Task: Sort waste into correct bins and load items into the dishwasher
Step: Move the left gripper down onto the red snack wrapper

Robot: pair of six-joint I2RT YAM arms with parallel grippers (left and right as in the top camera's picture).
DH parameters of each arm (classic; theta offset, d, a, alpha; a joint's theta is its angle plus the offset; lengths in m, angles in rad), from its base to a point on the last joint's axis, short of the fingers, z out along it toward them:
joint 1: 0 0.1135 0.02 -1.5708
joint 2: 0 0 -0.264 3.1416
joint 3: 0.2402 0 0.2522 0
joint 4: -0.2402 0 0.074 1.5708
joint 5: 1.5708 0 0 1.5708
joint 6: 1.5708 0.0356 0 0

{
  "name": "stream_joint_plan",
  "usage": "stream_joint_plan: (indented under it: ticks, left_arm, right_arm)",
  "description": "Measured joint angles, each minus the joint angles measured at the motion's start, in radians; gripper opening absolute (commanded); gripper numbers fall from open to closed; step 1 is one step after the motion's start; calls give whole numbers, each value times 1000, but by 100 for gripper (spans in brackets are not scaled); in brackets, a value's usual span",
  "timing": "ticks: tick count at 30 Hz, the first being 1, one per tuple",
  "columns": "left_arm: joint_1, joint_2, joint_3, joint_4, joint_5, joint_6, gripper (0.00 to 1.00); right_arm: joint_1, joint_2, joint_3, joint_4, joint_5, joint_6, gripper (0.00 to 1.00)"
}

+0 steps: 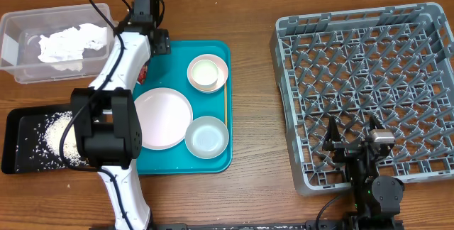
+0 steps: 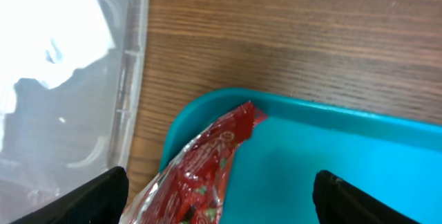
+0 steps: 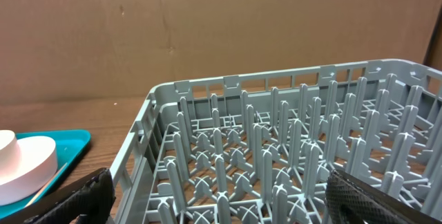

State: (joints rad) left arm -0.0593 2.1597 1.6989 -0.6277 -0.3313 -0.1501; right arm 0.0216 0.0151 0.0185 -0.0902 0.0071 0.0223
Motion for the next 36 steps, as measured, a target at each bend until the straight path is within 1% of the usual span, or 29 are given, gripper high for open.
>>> stream_joint_plan:
  ticks: [7,10,12,13,15,18,19,20,21,22,23,24,26,27,29,30,31,32,36]
  left_arm:
    - [0,0,-108,90,10,30,88]
    - [0,0,-137,107,24,31,85]
    - [0,0,-145,108,29,31,80]
    - [0,0,-145,105,32,32,76]
    - [0,0,-145,100,37,34,71]
    - [0,0,-146,90,70,46,54]
    - [1,0,-146,89,84,48,50]
    - [1,0,-146,87,97,48,39]
    - [1,0,-146,84,111,50,35]
    - [1,0,-146,80,122,45,34]
    - [1,0,-146,75,130,50,42]
    - [1,0,-146,70,138,49,42]
    - [1,0,-146,64,137,50,32]
    - [1,0,-146,55,131,52,23]
    - [1,0,-146,27,121,53,16]
    - [1,0,-144,9,119,48,17]
    - [1,0,-140,-2,119,50,25]
    - [1,0,-136,-7,119,52,29]
    - [1,-13,-111,-1,122,33,38]
  right_arm:
    - [0,0,0,0,0,0,100]
    - [0,0,0,1,0,0,100]
    - [0,0,0,0,0,0,100]
    - [0,0,0,0,0,0,100]
    - [0,0,0,0,0,0,100]
    - [0,0,0,0,0,0,100]
    - [0,0,0,0,0,-1,100]
    - [0,0,0,0,0,0,100]
    - [0,0,0,0,0,0,100]
    - [0,0,0,0,0,0,100]
    - [0,0,0,0,0,0,100]
    - [0,0,0,0,0,0,100]
    - [0,0,0,0,0,0,100]
    - [0,0,0,0,0,0,100]
    - [0,0,0,0,0,0,100]
    - [0,0,0,1,0,0,100]
    - [0,0,0,0,0,0,100]
    - [0,0,0,0,0,-1,100]
    - [0,0,0,0,0,0,100]
